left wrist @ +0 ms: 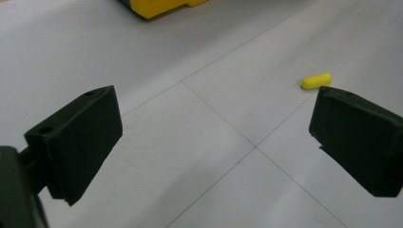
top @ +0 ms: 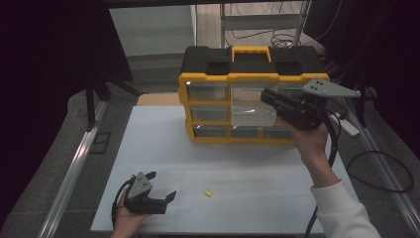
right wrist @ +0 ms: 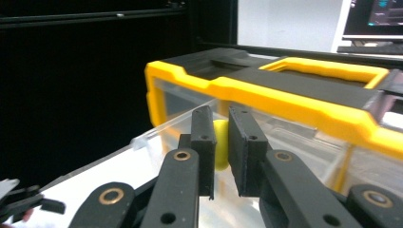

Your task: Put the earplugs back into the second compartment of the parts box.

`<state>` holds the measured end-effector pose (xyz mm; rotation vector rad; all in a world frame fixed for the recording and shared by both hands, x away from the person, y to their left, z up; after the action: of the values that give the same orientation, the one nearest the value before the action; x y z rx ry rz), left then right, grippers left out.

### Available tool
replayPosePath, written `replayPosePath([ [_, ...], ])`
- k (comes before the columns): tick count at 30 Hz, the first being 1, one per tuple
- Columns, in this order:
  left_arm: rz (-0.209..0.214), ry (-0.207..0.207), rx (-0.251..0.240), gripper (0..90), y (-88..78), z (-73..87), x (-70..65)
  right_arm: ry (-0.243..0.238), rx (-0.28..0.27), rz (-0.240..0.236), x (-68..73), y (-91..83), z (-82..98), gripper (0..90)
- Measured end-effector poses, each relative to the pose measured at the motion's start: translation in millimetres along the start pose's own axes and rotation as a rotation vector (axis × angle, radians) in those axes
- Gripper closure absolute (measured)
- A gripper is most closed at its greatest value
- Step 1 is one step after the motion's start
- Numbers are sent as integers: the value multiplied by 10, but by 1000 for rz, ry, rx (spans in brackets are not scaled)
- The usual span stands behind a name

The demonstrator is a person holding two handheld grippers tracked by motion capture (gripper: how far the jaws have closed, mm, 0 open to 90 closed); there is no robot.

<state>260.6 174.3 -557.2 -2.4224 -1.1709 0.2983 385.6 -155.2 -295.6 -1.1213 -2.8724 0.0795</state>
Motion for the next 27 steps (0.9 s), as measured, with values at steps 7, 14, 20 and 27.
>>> replayPosePath([
  [7,-2,0,-1,38,-1,2,6,15,15,39,-154,76,-5,807],
  [14,0,0,1,38,-1,4,4,1,41,59,-209,138,16,799],
  [20,-1,0,1,38,0,7,5,-48,45,78,-190,124,33,493],
  [27,2,2,1,38,0,6,2,-56,2,50,-38,-62,15,331],
])
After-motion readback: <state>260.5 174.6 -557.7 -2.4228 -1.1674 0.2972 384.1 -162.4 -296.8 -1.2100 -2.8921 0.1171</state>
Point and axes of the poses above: each handheld gripper's, and its own axes: y roughly forward along the jaws, z roughly out of its underside, x roughly to its left, the point moved 7 cm from there along y, roughly forward along the jaws, and after that the axes turned 6 degrees about -x, right-handed, at the moved point
